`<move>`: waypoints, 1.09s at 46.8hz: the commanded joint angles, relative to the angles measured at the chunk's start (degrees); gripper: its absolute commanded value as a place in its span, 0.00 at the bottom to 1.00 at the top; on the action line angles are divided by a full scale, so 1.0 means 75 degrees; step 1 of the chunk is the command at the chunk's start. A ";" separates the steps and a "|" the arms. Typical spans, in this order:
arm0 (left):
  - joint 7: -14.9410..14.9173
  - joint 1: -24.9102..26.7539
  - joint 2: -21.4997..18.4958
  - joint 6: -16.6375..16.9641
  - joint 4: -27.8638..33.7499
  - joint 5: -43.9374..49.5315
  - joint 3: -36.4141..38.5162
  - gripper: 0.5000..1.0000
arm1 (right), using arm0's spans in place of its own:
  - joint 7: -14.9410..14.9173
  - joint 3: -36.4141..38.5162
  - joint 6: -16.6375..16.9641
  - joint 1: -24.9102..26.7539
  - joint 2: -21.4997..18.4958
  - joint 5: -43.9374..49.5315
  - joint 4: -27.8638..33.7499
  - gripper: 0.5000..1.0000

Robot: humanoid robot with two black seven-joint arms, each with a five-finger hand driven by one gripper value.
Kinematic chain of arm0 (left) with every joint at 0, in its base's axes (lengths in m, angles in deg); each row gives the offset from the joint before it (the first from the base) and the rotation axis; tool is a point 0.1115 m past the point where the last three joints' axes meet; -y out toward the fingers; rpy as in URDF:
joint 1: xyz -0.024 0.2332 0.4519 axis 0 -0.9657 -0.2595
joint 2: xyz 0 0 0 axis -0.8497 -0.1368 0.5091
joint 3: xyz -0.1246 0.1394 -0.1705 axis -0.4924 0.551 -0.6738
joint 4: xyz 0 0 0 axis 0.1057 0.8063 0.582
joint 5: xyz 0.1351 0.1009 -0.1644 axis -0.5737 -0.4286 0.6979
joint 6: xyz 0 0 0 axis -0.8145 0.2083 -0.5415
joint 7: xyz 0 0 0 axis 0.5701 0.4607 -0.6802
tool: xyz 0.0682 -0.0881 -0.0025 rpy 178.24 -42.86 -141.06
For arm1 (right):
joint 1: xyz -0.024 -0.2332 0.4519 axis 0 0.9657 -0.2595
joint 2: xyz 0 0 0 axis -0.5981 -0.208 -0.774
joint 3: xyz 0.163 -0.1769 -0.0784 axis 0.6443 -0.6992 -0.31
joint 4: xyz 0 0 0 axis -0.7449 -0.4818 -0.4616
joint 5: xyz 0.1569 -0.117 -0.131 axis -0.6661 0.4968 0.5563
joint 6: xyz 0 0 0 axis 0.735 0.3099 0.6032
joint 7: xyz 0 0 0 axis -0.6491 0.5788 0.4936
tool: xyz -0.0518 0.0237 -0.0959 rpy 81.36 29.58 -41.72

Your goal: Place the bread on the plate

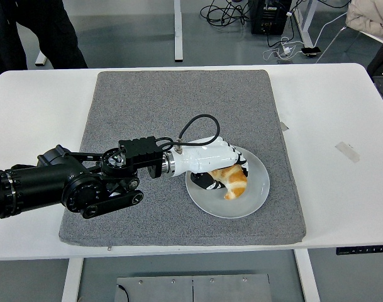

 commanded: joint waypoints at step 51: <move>0.0253 0.0071 -0.0202 -0.0104 0.0485 0.0426 -0.0086 0.87 | 0.0003 0.0000 0.0000 0.0011 0.0000 0.0000 0.0000 1.00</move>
